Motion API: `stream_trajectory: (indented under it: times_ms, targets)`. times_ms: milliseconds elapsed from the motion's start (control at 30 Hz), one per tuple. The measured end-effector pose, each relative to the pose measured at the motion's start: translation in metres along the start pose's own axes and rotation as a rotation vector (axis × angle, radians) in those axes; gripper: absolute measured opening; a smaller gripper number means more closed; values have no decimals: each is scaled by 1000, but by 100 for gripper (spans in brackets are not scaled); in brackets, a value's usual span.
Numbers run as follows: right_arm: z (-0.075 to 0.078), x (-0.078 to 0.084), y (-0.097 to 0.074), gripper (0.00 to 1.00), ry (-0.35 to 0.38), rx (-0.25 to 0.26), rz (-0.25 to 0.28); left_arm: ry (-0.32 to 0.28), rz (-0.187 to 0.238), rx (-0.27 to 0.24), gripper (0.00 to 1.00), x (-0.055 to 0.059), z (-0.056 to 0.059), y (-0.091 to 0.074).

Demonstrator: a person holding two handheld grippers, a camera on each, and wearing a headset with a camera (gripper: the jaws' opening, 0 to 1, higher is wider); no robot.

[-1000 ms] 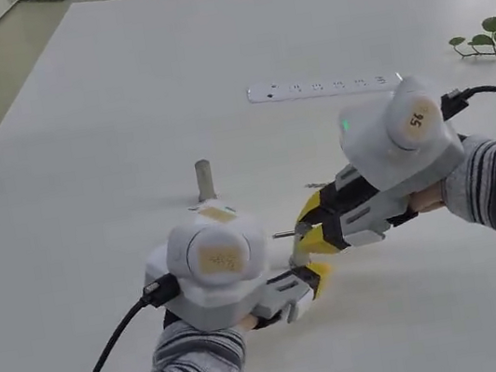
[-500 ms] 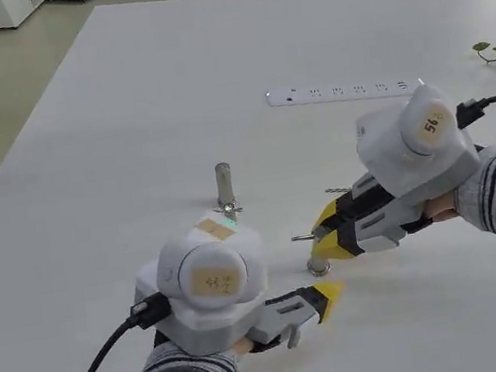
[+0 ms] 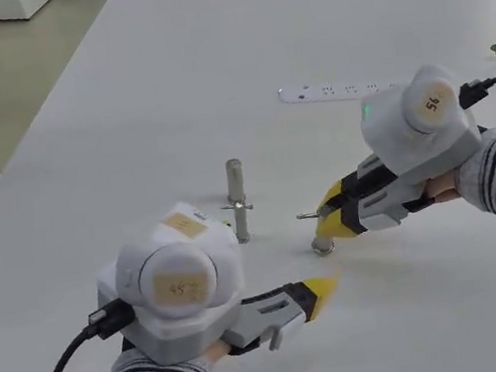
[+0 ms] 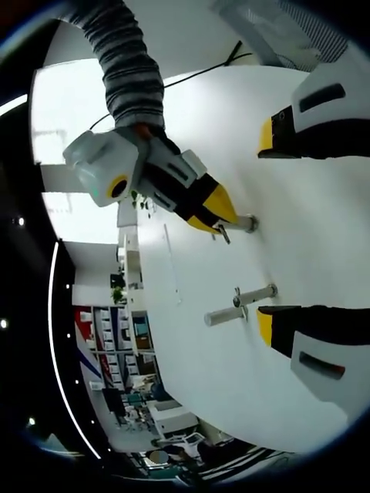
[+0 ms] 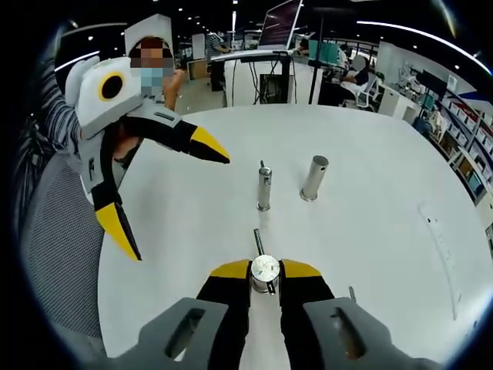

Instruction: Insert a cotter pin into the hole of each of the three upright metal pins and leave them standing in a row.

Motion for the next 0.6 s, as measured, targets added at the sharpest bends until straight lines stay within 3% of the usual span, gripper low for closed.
stream_trajectory:
  times_ms: [600]
  targets:
    - [10,-3,8,8,0,6,-15,-1,1,-49,87,5,-17,-6]
Point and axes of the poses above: the centre of the closed fingertips' face, and the gripper's own axes: y roughly forward along the fingers, z roughly to its right, x roughly out of its underside, the point moved 8 cm from there along -y, roughly backward along the fingers, and after that the axes turned 12 degrees about z, right-handed, at the moved point
